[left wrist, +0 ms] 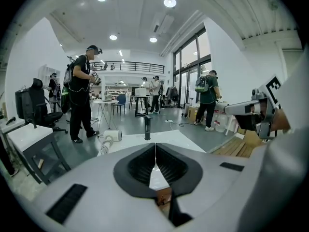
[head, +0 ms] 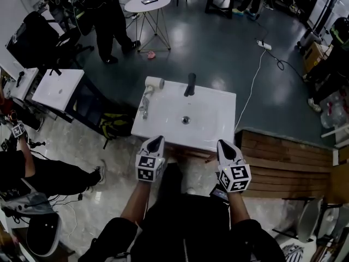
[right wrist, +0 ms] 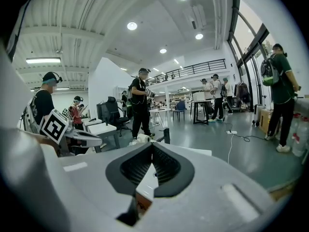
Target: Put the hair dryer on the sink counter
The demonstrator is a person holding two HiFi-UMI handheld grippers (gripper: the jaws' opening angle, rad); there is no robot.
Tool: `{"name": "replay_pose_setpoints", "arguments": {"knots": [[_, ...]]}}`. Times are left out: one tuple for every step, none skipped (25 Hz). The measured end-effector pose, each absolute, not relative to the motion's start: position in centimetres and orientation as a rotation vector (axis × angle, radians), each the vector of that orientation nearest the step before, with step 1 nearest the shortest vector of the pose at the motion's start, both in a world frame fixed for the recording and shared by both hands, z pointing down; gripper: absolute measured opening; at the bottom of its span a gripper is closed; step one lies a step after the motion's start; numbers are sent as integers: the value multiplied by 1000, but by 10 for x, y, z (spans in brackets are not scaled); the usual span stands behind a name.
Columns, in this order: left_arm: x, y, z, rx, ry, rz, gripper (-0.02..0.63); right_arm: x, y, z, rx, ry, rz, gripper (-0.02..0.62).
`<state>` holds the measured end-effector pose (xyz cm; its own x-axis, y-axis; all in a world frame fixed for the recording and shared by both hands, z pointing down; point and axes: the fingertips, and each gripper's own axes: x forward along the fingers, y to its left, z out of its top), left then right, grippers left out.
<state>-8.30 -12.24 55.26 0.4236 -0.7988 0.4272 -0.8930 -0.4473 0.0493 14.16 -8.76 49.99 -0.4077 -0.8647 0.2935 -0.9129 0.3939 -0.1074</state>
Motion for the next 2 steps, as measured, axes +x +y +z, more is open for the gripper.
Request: {"name": "replay_pose_setpoints", "arguments": {"knots": [[-82, -122, 553, 2413, -1467, 507, 12, 142, -87, 500, 1589, -2458, 376, 3], [-81, -121, 553, 2413, -1463, 511, 14, 143, -86, 500, 1591, -2457, 378, 3]]}}
